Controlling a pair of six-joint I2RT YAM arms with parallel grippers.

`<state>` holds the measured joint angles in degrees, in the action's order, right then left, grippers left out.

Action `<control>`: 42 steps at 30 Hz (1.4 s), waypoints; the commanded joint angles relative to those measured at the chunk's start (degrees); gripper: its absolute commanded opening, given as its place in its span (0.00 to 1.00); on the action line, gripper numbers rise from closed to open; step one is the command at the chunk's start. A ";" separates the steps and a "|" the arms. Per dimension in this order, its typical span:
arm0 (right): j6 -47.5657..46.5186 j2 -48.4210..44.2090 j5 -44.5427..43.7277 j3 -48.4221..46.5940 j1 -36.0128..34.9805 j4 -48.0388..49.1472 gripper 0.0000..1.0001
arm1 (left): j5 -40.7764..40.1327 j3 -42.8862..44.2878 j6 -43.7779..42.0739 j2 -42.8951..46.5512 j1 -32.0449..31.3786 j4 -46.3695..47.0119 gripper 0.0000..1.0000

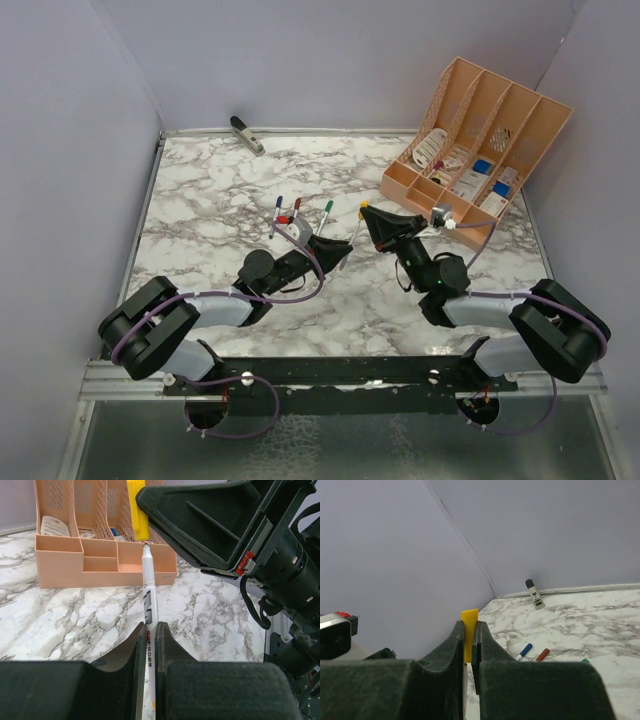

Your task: Insert the pens into the pen caps

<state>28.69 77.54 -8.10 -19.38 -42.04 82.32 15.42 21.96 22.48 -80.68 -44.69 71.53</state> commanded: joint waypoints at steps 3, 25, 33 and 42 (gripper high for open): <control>0.83 0.68 1.40 0.83 -0.23 19.52 0.01 | -0.29 1.07 0.34 1.46 0.14 1.95 0.00; 2.46 -0.34 2.16 0.76 -0.29 19.51 0.01 | -1.10 1.16 0.46 0.72 0.21 2.01 0.00; 2.87 -1.22 2.69 1.26 -0.24 19.04 0.01 | -1.78 1.22 0.38 1.17 0.19 2.04 0.00; 2.78 -1.78 2.52 1.97 -0.32 18.36 0.01 | -2.22 0.81 0.22 2.54 0.16 2.05 0.00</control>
<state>31.27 77.08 -6.72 -18.37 -42.06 82.35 14.52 21.96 22.61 -80.12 -44.69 71.50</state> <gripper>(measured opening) 0.050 0.099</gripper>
